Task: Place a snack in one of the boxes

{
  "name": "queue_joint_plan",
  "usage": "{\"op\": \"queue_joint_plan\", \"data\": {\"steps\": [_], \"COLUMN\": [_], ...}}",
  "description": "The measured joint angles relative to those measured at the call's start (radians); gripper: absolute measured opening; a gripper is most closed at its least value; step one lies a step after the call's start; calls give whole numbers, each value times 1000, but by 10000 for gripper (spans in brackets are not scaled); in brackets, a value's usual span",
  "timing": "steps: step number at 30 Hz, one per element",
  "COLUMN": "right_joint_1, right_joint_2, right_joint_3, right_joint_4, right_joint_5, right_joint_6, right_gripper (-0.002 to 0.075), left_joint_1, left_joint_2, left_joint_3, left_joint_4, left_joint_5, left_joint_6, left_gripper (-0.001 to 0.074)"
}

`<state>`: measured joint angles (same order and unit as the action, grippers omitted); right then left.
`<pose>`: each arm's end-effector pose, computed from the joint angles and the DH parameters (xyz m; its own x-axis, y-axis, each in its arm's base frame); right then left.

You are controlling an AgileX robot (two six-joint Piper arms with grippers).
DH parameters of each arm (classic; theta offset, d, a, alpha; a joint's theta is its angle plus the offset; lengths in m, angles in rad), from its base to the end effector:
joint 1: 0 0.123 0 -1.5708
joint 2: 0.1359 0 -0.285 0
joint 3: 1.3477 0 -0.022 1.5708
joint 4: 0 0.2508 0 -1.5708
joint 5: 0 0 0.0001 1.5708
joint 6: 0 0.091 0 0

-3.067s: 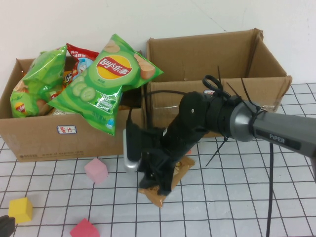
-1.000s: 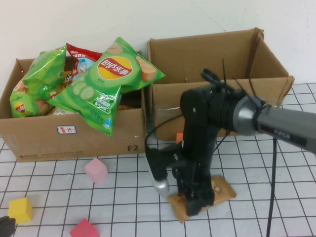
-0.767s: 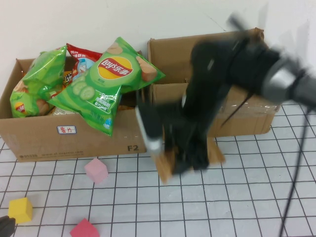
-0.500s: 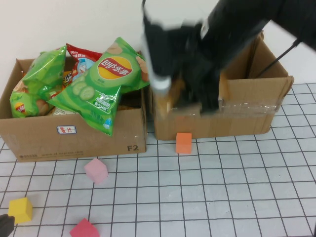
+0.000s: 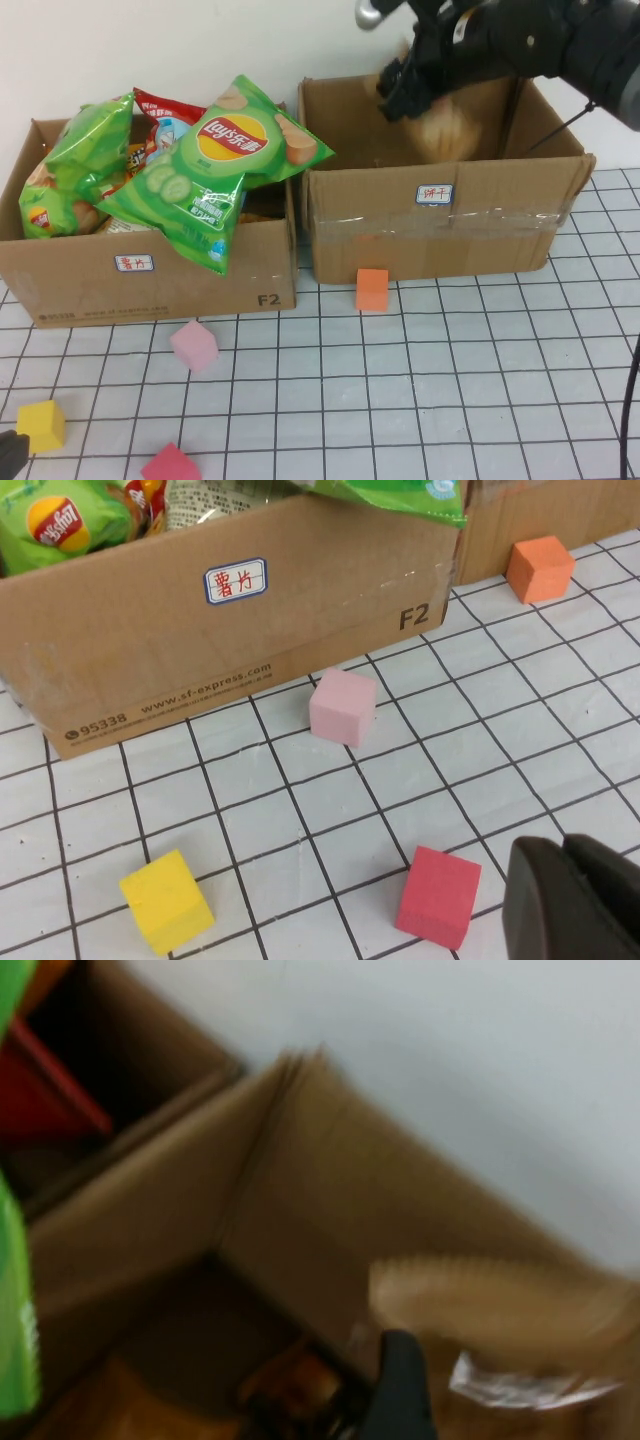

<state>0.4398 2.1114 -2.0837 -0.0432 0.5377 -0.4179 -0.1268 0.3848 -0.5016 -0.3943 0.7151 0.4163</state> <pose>0.4607 0.2146 0.3402 -0.1945 -0.5771 -0.7932 -0.5492 0.7341 -0.3994 0.0688 -0.0319 0.2970 -0.4095 0.1611 -0.8979 0.3931 0.9194 -0.0143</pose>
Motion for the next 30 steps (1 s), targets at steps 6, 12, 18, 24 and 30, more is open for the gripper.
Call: {"op": "queue_joint_plan", "data": {"steps": [6, 12, 18, 24, 30], "right_joint_1": [4, 5, 5, 5, 5], "right_joint_2": [-38, -155, -297, -454, -677], "right_joint_3": [1, -10, -12, 79, 448], "right_joint_4": [-1, -1, 4, 6, 6], "right_joint_5": [172, 370, 542, 594, 433], "right_joint_6": [18, -15, -97, -143, -147], "right_gripper": [482, 202, 17, 1, 0], "left_joint_1": [0, 0, 0, 0, 24], "left_joint_2": [-4, -20, -54, -118, -271], "left_joint_3": [0, 0, 0, 0, 10], "left_joint_4": [2, 15, 172, 425, 688], "left_joint_5": [-97, -288, -358, -349, -288], "left_joint_6": [0, 4, -20, -195, -467], "left_gripper": [-1, -1, -1, -1, -1]}}
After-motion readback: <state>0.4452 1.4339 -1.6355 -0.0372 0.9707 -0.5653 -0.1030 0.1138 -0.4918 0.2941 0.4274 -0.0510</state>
